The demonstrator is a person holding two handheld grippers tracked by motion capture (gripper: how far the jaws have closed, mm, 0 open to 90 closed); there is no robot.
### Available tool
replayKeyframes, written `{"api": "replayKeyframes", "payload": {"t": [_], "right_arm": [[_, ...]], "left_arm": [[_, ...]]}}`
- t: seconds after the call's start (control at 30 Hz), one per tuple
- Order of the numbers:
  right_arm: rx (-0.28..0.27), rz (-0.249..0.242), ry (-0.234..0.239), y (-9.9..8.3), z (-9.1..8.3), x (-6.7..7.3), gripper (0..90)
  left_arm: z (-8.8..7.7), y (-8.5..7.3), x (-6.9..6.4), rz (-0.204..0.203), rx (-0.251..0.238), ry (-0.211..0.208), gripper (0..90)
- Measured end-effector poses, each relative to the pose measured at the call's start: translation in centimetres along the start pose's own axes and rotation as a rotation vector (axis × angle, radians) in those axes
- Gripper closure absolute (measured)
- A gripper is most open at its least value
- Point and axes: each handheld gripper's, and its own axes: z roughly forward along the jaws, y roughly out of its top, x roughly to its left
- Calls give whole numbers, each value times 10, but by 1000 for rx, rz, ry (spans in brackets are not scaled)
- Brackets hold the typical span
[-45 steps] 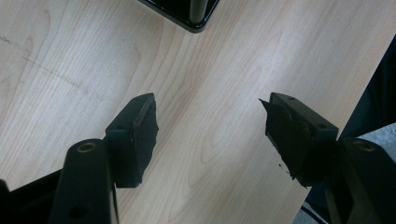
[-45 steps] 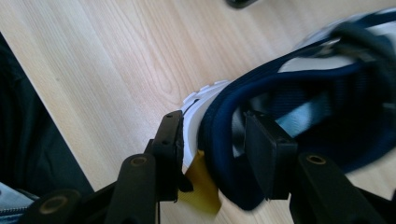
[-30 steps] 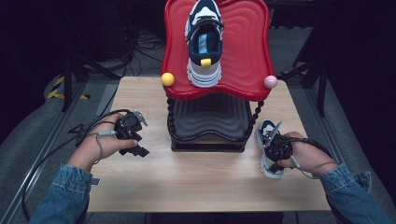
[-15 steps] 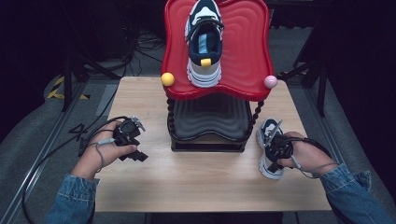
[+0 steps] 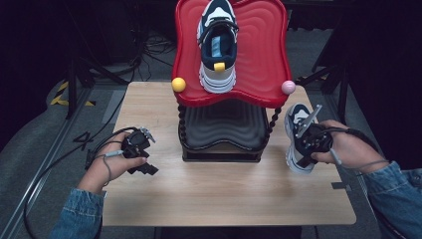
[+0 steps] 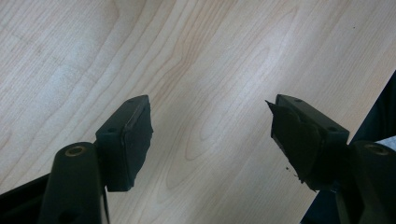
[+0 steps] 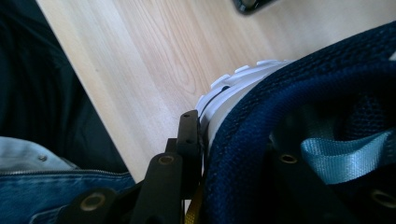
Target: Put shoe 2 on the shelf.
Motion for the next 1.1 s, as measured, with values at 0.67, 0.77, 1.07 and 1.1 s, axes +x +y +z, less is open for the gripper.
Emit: {"api": "replayKeyframes", "payload": {"t": [0.67,0.77,1.07,1.1], "right_arm": [[-39,-21,-49,15,-108,9,743],[-33,-17,-61,15,-120,9,744],[-17,-12,-51,16,-143,9,743],[-4,-11,-42,18,-146,9,742]], "left_arm": [[21,0,-1,6,44,-16,286],[26,-1,-1,2,43,-19,287],[40,-1,1,-11,58,-9,286],[41,-2,1,-6,58,-6,286]]}}
